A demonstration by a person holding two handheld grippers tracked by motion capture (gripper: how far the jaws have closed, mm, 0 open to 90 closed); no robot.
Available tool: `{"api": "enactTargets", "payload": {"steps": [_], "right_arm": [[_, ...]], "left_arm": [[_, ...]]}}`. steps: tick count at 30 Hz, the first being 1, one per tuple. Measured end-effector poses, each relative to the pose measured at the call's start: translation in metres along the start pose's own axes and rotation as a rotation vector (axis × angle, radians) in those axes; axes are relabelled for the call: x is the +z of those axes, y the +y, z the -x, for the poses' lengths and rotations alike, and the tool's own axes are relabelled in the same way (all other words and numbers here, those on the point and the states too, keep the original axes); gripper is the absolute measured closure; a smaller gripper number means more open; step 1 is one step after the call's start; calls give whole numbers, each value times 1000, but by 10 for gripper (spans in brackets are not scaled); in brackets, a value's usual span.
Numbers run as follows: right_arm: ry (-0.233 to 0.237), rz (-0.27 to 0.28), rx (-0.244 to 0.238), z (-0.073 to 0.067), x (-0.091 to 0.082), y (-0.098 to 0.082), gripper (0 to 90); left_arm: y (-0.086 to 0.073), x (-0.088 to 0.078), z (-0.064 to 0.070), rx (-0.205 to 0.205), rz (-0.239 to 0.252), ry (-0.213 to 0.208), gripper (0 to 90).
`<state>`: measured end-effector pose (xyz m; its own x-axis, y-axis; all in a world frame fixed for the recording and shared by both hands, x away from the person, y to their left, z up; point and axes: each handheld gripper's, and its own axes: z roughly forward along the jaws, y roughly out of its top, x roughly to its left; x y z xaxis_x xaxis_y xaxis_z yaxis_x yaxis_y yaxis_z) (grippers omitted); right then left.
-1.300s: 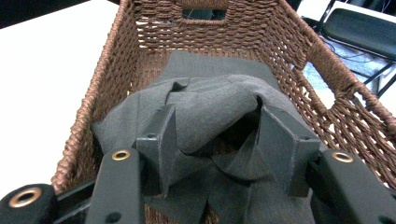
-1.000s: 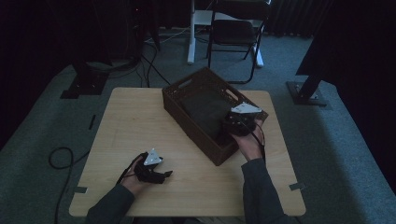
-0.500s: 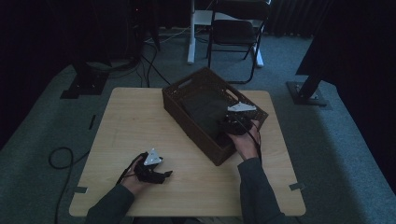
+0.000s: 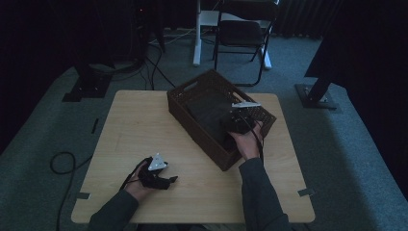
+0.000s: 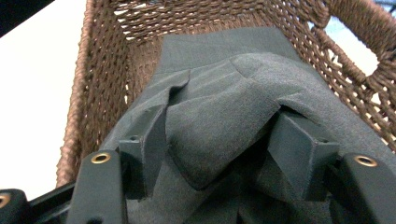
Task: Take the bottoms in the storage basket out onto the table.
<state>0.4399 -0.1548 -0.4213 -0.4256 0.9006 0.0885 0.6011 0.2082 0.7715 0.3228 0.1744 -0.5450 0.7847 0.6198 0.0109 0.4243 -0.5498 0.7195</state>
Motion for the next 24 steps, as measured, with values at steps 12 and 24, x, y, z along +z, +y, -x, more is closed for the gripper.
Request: {"api": "enactTargets", "payload": {"steps": [12,24], "right_arm": [[15,-54,133,6,20,13,364],[4,-162,250,8,41,22,404]], "left_arm": [[0,0,0,-3,1,-1,279],[0,0,0,-3,1,-1,280]]}}
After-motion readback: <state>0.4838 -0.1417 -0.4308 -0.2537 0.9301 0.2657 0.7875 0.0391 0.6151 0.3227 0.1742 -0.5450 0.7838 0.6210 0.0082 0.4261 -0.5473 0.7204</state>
